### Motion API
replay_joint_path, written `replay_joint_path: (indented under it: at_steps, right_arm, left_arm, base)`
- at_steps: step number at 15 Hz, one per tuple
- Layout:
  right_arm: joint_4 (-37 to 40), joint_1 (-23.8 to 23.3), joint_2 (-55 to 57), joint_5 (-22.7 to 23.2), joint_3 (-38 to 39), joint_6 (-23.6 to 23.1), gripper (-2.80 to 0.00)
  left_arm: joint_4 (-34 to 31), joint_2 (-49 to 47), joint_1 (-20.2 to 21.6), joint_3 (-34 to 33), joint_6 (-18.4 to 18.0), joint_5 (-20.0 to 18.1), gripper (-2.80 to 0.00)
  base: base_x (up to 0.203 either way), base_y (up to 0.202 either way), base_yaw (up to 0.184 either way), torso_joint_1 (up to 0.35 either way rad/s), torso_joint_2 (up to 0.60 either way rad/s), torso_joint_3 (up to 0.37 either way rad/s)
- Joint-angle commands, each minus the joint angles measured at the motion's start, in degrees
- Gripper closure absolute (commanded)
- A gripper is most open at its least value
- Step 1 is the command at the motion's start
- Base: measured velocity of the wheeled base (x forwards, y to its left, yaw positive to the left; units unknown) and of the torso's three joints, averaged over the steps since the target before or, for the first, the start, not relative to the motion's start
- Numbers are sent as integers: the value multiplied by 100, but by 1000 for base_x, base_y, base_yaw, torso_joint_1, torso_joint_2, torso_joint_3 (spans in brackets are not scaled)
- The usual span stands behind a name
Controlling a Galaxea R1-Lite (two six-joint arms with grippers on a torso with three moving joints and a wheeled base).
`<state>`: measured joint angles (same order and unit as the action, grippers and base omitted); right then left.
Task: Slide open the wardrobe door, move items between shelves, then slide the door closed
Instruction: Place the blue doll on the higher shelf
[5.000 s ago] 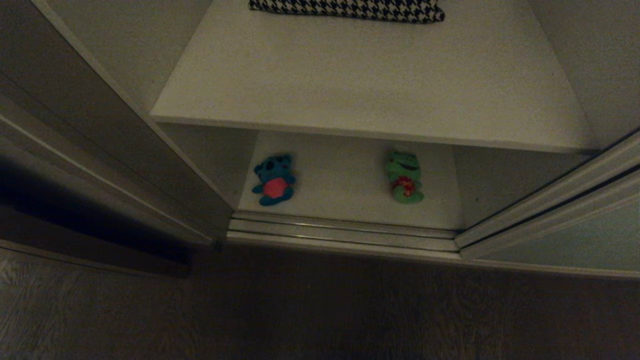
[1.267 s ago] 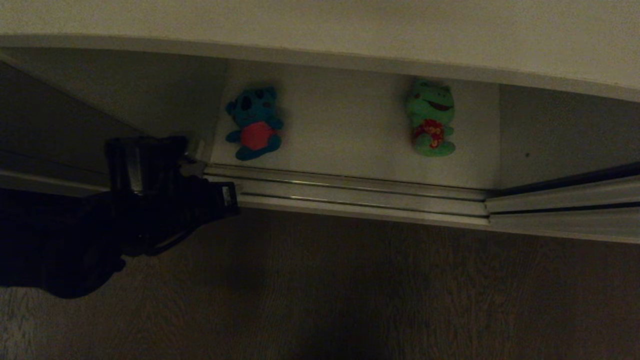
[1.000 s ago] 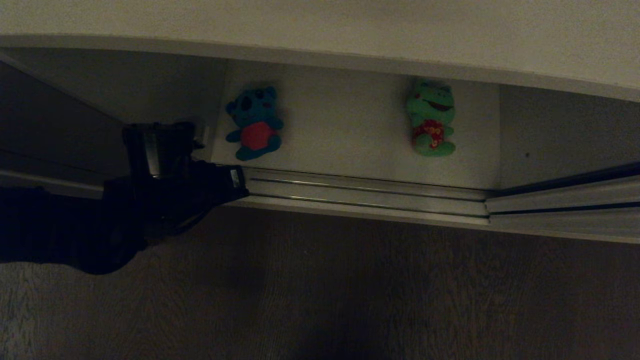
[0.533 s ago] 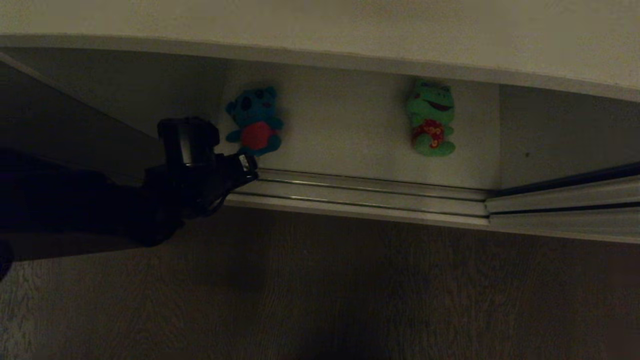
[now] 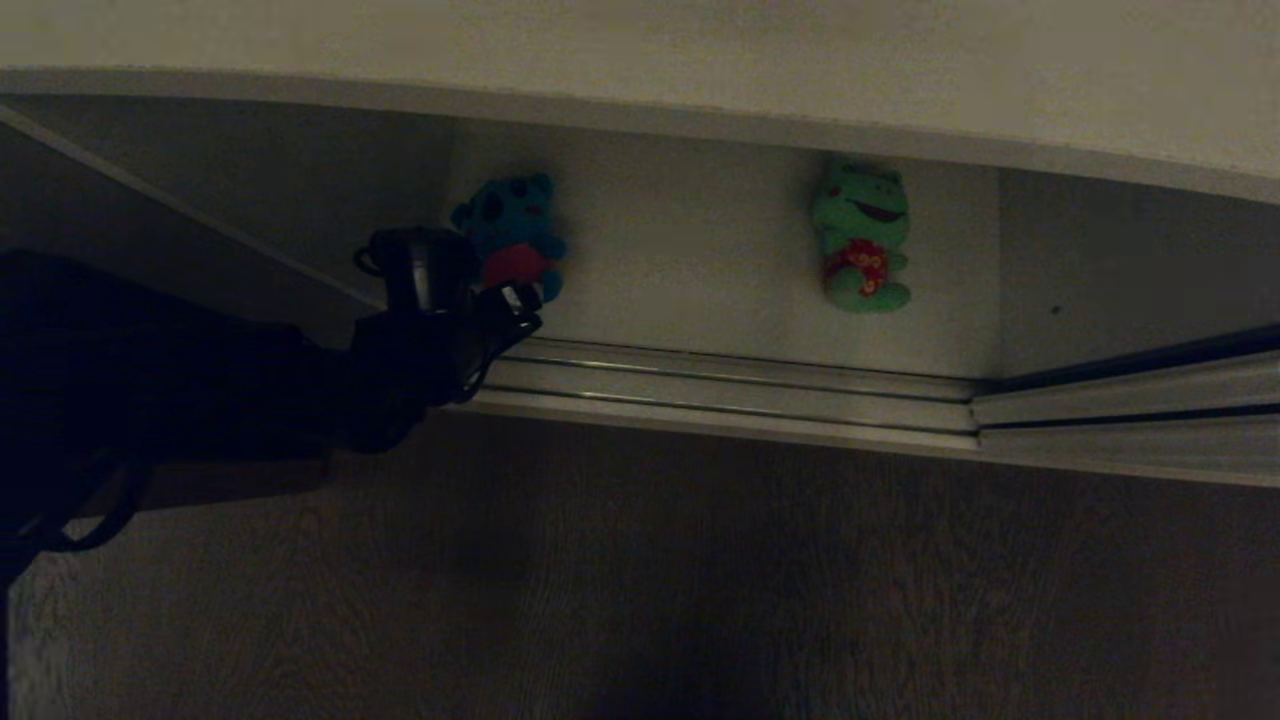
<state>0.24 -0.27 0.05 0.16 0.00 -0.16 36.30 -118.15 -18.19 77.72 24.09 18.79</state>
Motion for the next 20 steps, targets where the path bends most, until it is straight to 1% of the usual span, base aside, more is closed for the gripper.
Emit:
replay_joint_path:
  at_steps: [1, 8, 14, 15, 20]
  right_arm:
    - [2, 0, -5, 2, 0, -2, 0]
    - [2, 0, -5, 2, 0, -2, 0]
    - [1, 0, -12, 2, 0, -2, 0]
    - [2, 0, -5, 2, 0, -2, 0]
    - [-2, 0, -5, 2, 0, -2, 0]
  left_arm:
    - [45, -166, 0, 141, 17, 10, -280]
    - [244, -594, 0, 835, 11, 10, -280]
    - [195, -934, -2, 1186, 25, -53, -280]
    - [215, -972, 0, 1221, 26, -61, 0]
    - [223, -1035, 0, 1433, 26, -166, 0]
  base:
    - [0, 0, 0, 0, 0, 0]
    - [0, 0, 0, 0, 0, 0]
    - [0, 0, 0, 0, 0, 0]
    - [0, 0, 0, 0, 0, 0]
    - [0, 0, 0, 0, 0, 0]
